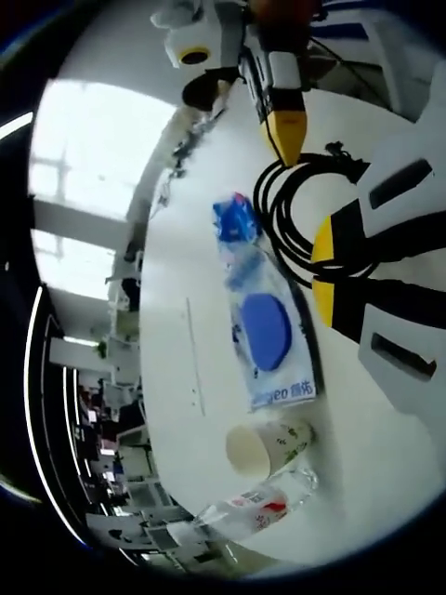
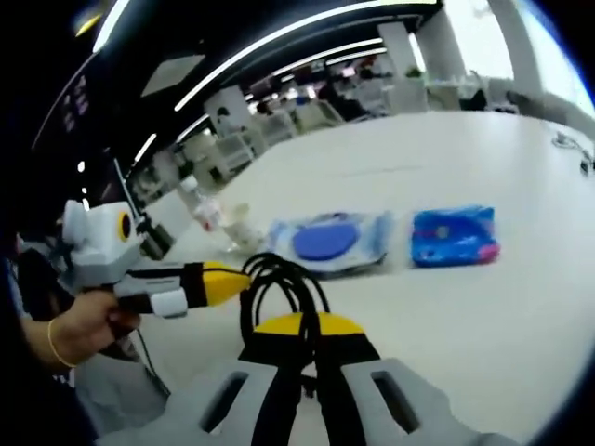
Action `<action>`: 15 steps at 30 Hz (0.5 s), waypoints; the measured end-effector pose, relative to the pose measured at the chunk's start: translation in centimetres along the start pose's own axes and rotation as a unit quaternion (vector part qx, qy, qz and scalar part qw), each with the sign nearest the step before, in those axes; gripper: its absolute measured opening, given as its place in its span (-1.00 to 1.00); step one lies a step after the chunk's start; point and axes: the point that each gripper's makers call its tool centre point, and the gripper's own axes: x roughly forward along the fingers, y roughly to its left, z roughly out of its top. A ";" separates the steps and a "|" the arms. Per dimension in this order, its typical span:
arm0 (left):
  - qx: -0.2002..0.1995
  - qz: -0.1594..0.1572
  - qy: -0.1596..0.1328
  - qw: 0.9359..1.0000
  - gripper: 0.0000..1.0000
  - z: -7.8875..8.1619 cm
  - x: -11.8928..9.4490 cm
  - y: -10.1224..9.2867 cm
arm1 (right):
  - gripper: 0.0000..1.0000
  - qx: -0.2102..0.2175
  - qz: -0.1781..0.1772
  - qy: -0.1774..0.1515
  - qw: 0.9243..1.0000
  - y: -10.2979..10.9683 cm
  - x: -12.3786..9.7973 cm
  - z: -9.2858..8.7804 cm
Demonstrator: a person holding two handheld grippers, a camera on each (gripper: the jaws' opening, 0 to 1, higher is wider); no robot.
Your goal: Arrange the tabletop items into an orderly group along one side of the table until the central work area is clear of visible clutter.
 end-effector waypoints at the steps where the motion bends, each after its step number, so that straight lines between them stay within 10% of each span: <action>1: 0.002 -0.002 0.001 1.000 -0.95 0.0 0.1 -0.2 | -1.00 -0.003 -0.001 0.001 1.000 -0.2 -0.1 0.1; 15: 0.007 -0.027 0.011 1.000 -0.96 0.6 2.3 -2.7 | -1.00 0.002 -0.035 -0.004 0.999 -3.1 -1.4 0.6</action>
